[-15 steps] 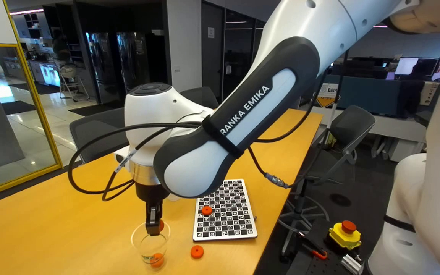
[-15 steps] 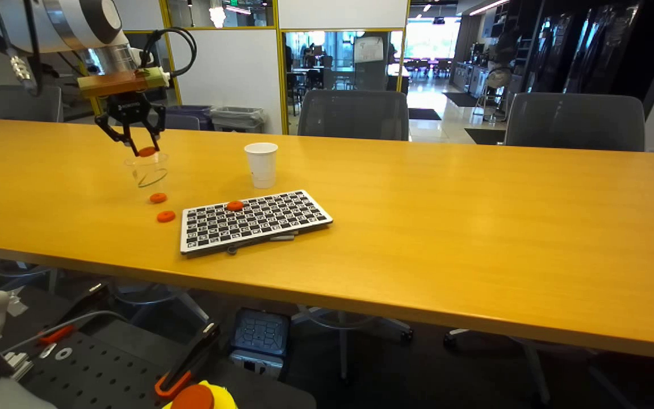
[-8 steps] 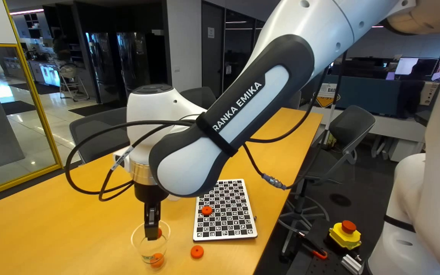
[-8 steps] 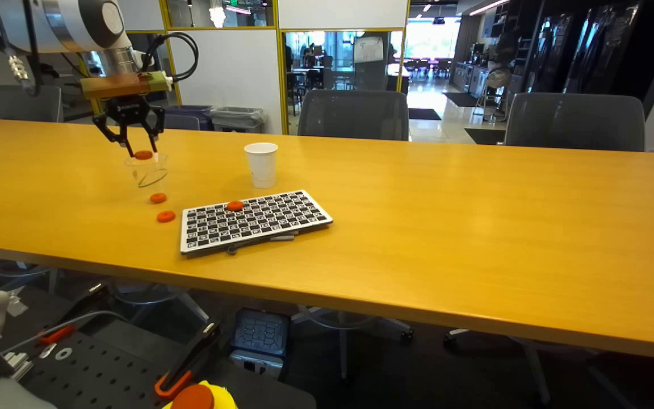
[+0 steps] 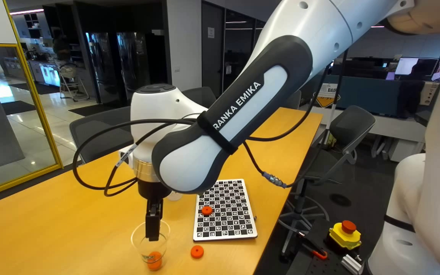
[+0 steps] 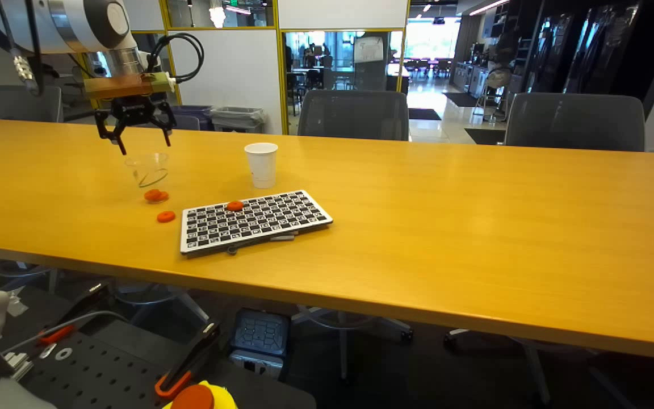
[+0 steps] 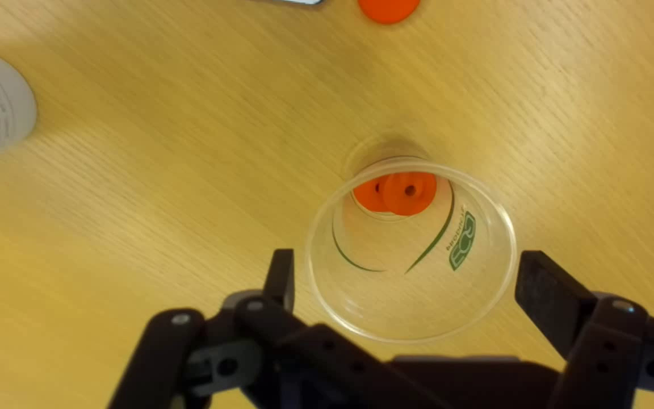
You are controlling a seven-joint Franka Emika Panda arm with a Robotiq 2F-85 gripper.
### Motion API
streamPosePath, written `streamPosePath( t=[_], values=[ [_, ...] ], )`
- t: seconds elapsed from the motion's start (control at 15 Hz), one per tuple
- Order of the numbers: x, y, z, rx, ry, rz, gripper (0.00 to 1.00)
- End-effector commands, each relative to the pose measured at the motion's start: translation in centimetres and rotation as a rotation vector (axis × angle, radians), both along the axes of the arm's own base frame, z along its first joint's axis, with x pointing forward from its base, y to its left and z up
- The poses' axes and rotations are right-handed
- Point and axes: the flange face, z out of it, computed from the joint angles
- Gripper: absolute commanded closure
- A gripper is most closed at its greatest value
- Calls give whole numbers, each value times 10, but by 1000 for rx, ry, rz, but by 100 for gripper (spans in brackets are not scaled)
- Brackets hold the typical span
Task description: Put the blue circle into the white cup then the orange circles inside the transparent cup.
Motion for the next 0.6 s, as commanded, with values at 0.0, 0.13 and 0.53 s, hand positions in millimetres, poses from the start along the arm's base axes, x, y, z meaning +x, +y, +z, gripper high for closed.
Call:
streamPosePath(
  t=[0.0, 0.13, 0.53],
  values=[
    [-3, -25, 11, -21, -54, -132, 0],
    [-3, -41, 10, -33, -67, -216, 0],
    [9, -96, -14, -64, -37, -479, 0]
  ],
)
